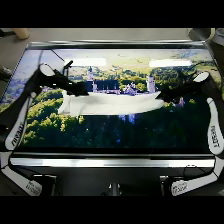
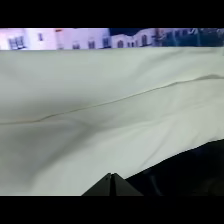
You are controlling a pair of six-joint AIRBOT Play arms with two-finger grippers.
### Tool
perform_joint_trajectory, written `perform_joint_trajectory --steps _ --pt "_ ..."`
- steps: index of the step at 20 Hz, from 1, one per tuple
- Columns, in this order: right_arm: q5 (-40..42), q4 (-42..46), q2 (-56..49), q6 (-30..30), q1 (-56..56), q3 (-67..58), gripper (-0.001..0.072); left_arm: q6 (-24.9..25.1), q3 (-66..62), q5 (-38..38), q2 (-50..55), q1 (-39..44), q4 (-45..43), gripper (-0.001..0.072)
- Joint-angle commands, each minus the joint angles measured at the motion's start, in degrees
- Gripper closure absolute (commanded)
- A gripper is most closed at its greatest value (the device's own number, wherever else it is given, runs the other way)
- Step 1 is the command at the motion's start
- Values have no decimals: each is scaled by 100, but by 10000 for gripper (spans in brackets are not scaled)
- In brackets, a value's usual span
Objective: Fold the shirts.
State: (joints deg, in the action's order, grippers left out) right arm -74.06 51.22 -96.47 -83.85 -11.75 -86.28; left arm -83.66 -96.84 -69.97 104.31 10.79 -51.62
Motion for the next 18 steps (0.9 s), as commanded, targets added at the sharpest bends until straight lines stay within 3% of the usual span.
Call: perform_joint_trajectory --steps 1,5,9,11,13,18 --pt "-520 -490 1108 0 24 -24 693 -144 122 1097 487 1073 1054 679" --pt "-1357 -498 2275 -503 24 -24 692 -31 122 2133 1314 2267 3058 680" --pt "-1506 -391 2616 -684 24 -24 691 1104 122 2656 1823 3029 5051 680" --pt "-1239 -629 2553 -721 26 -22 691 1423 122 2616 1641 2791 4839 682" --pt "-833 -935 2385 -719 334 -24 691 1390 122 2446 1141 2186 3934 682" --pt "1005 -1703 1263 -409 2262 -24 690 737 122 1832 -704 98 1556 682"
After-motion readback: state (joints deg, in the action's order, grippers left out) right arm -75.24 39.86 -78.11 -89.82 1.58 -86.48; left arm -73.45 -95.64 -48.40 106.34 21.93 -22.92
